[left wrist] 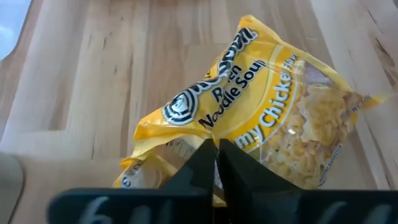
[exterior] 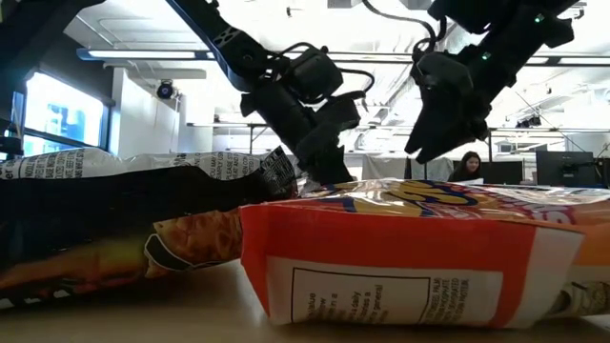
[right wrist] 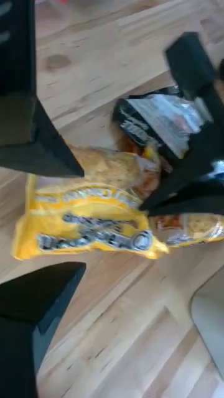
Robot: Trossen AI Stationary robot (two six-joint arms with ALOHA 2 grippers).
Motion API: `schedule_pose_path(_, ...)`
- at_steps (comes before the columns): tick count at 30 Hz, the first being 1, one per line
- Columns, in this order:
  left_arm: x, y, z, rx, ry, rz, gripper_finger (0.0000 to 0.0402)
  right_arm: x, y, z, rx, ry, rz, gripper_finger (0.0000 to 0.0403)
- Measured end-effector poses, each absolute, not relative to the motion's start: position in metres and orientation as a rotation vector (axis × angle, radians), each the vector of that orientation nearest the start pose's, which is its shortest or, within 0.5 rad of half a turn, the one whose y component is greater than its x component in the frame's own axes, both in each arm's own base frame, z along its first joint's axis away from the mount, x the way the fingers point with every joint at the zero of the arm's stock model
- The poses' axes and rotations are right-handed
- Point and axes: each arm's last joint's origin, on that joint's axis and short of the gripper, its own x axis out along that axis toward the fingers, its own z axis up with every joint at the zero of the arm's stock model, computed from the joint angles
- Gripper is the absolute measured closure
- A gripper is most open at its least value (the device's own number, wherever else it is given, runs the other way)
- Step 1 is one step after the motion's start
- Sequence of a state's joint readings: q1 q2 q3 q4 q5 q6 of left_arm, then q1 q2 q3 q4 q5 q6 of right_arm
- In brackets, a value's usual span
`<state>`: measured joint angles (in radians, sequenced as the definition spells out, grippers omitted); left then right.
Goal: Sort Maruchan noodles
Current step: Put the yellow noodle pack into the transparent bin
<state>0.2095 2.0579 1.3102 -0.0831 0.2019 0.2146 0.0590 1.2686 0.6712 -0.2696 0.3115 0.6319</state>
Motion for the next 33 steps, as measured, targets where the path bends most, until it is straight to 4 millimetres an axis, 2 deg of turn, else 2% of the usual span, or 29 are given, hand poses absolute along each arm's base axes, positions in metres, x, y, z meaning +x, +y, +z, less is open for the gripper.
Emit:
schedule_pose_path(5, 0.422, 0.08, 0.145, 0.088, 0.796, -0.111, 0.04, 0.239, -0.003, 0.194, 0.439, 0.752, -0.512, 0.017)
schedule_pose_path(10, 0.423, 0.072, 0.157, 0.138, 0.752, -0.132, 0.0401, 0.238, -0.009, 0.191, 0.436, 0.787, -0.494, 0.017)
schedule_pose_path(14, 0.422, 0.069, 0.168, 0.173, 0.717, -0.144, 0.0401, 0.227, -0.014, 0.168, 0.474, 0.767, -0.459, 0.0171)
schedule_pose_path(18, 0.421, 0.068, 0.174, 0.185, 0.704, -0.145, 0.0401, 0.214, -0.017, 0.141, 0.548, 0.579, -0.338, 0.0186)
schedule_pose_path(21, 0.421, 0.068, 0.178, 0.197, 0.689, -0.147, 0.0401, 0.203, -0.021, 0.135, 0.603, 0.377, -0.2, 0.0196)
schedule_pose_path(23, 0.421, 0.067, 0.178, 0.198, 0.69, -0.149, 0.0401, 0.195, -0.024, 0.132, 0.628, 0.313, -0.184, 0.0197)
schedule_pose_path(33, 0.425, 0.061, 0.184, 0.213, 0.638, -0.154, 0.0401, 0.189, -0.033, 0.125, 0.544, 0.378, -0.163, 0.0139)
